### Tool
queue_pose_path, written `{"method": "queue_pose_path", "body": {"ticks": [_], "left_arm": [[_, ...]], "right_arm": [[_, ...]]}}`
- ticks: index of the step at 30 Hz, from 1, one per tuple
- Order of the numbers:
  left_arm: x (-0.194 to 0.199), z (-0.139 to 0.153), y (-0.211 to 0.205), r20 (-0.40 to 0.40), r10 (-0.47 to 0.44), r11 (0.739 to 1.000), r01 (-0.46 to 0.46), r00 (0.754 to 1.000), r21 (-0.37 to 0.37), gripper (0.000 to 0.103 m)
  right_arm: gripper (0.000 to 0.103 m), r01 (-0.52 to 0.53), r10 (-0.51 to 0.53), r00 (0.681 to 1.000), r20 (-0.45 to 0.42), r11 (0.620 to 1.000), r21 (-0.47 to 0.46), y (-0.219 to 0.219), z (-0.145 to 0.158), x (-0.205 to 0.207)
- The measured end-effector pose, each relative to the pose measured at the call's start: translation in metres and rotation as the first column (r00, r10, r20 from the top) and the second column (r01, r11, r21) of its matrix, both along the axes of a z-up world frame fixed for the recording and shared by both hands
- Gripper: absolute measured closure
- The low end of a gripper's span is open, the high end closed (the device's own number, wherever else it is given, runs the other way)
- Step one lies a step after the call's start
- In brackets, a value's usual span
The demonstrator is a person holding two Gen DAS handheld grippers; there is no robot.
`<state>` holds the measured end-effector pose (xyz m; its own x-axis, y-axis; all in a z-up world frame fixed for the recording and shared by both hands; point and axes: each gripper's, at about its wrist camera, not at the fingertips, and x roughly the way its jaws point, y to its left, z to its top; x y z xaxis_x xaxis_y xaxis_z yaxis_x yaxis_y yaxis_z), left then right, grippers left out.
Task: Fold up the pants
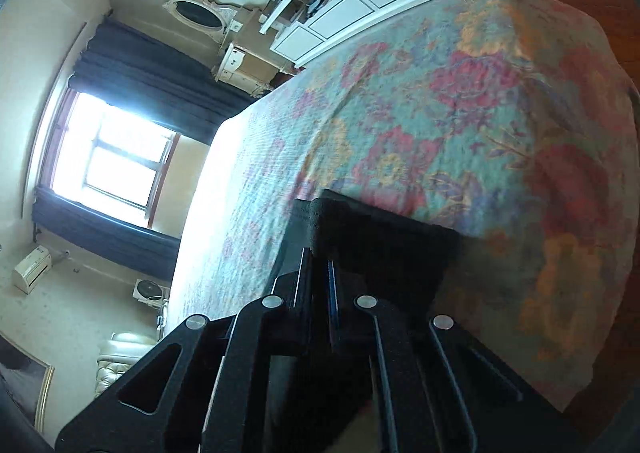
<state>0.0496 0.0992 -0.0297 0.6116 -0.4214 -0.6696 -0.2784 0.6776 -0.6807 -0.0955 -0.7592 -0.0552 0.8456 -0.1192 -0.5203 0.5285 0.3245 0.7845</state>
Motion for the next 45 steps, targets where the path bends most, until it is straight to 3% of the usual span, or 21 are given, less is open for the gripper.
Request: {"method": "queue_pose_path", "body": {"ticks": [2,4,11,15,20,23,27,35,36,39,45], "left_arm": [[0.000,0.001,-0.002,0.002,-0.010,1.000,0.010,1.000,0.015,0.015],[0.000,0.001,-0.005,0.003,-0.024,0.999,0.024,1.000,0.031,0.015],[0.002,0.001,-0.009,0.002,-0.029,0.998,0.029,1.000,0.053,0.015],[0.005,0.001,-0.011,0.005,-0.034,0.998,0.034,0.999,0.056,0.015],[0.006,0.001,-0.011,0.004,-0.041,0.997,0.041,0.999,0.060,0.015],[0.006,0.000,-0.010,0.007,-0.034,0.998,0.034,0.999,0.053,0.015],[0.006,0.000,-0.012,0.010,-0.040,0.997,0.039,0.999,0.065,0.015],[0.003,-0.001,-0.013,0.016,-0.033,0.998,0.032,0.999,0.059,0.015],[0.003,-0.001,-0.014,0.017,-0.036,0.997,0.035,0.999,0.062,0.015],[0.000,-0.003,-0.013,0.015,-0.041,0.997,0.040,0.999,0.070,0.015],[0.000,-0.004,-0.008,0.011,-0.036,0.999,0.035,0.999,0.040,0.015]], "right_arm": [[0.097,0.021,-0.020,0.999,-0.028,0.998,0.065,-0.001,-0.027,-0.008],[0.097,0.044,-0.045,0.999,0.006,0.992,0.119,-0.002,-0.041,-0.015],[0.097,0.054,-0.055,0.998,0.013,0.997,0.051,0.003,-0.026,-0.028],[0.098,0.044,-0.046,0.999,0.021,0.993,0.114,-0.005,-0.053,-0.032],[0.097,0.038,-0.041,0.999,0.026,0.992,0.123,-0.008,-0.048,-0.030],[0.091,0.025,-0.033,0.998,0.050,0.987,0.160,-0.006,-0.049,-0.030],[0.076,-0.040,0.021,0.995,0.099,0.981,0.189,0.012,-0.046,-0.026],[0.075,-0.253,0.223,0.965,0.139,0.933,0.255,0.082,-0.058,-0.004],[0.076,-0.276,0.247,0.959,0.138,0.926,0.257,0.092,-0.059,-0.001],[0.097,-0.300,0.285,0.954,0.096,0.927,0.225,0.109,-0.058,0.002],[0.097,-0.276,0.266,0.961,0.071,0.938,0.211,0.107,-0.050,-0.006]]}}
